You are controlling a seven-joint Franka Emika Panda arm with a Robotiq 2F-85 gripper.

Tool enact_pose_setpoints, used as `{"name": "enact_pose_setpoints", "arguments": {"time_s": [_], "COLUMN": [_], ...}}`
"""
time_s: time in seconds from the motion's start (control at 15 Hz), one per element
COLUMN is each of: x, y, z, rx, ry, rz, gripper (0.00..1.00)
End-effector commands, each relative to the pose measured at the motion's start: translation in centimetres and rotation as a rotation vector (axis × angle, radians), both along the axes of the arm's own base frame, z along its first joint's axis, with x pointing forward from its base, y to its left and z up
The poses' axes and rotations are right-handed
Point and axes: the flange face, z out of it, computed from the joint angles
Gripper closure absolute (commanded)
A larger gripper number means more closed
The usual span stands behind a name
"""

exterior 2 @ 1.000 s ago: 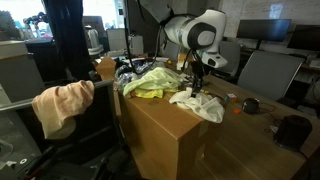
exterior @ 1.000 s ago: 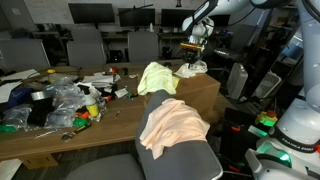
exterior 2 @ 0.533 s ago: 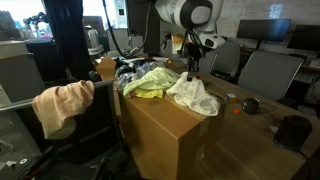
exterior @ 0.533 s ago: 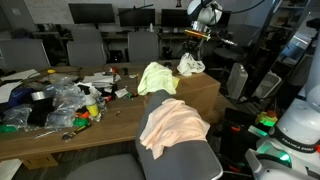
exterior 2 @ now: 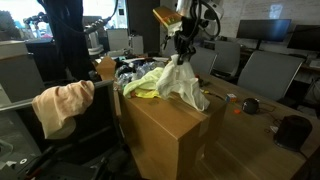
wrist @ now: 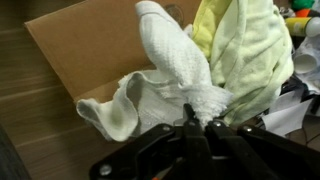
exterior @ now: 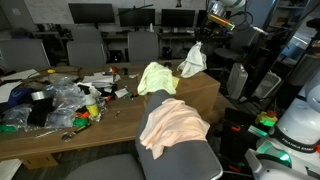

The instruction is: Move all the clothes from the box to the backrest of the chair

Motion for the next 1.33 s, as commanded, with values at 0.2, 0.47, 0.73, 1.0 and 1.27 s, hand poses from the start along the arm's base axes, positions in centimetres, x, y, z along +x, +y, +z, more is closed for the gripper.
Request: {"name": "enact_pose_setpoints", "arguments": {"time_s": [0.2,0.47,0.73,1.0,1.27], "x": [-4.7,-5.8,-7.6,-9.9,-10.5], "y": [5.9,10.8,15.6,18.3,20.4], "z": [5.0,8.6,11.6,12.6,12.1], "rx": [-0.045,-0.103,-0.177,-0.227,-0.222], "ry": [-0.074,-0.05,-0.014,0.001,0.017], "rz": [0.348,0.554,0.752,0.959,1.101], "gripper": [0.99,0.99,0.99,0.99,0.99]}}
